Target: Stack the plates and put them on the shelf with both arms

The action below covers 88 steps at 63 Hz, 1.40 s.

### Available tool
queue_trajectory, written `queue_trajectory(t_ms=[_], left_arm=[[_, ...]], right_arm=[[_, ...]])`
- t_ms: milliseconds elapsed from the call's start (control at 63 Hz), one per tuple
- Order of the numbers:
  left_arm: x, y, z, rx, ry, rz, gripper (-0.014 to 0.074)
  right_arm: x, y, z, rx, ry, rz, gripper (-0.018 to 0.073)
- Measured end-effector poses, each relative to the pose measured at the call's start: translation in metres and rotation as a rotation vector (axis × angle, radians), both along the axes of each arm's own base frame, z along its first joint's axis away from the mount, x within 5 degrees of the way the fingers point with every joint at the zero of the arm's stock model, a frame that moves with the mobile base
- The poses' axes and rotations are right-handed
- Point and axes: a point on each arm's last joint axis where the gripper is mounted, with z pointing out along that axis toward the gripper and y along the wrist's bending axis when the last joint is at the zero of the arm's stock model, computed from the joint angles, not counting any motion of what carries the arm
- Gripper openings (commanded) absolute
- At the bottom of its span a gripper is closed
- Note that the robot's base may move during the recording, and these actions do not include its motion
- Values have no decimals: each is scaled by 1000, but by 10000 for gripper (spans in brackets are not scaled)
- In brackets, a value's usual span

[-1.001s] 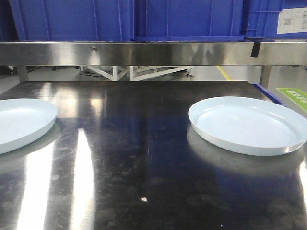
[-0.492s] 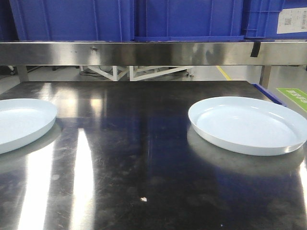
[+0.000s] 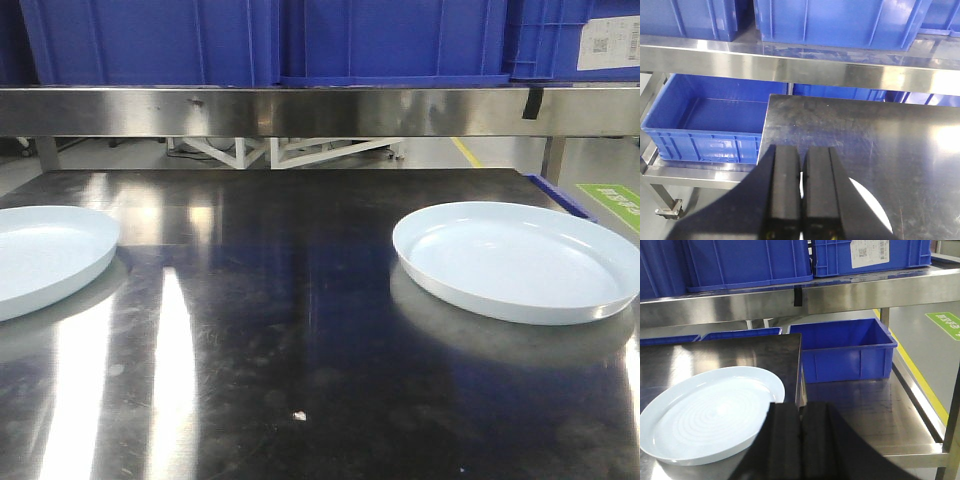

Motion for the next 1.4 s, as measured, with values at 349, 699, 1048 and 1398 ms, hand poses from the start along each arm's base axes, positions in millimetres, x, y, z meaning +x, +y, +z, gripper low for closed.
queue_trajectory(t_ms=[349, 699, 1048, 1398], left_arm=[[0, 0, 0, 0, 0, 0, 89], [0, 0, 0, 0, 0, 0, 89], [0, 0, 0, 0, 0, 0, 89], [0, 0, 0, 0, 4, 0, 89]], right_arm=[[0, 0, 11, -168, -125, -10, 48], [-11, -1, 81, -171, -200, -18, 48], [65, 1, 147, -173, 244, 27, 48], [145, 4, 136, -145, 507, 52, 48]])
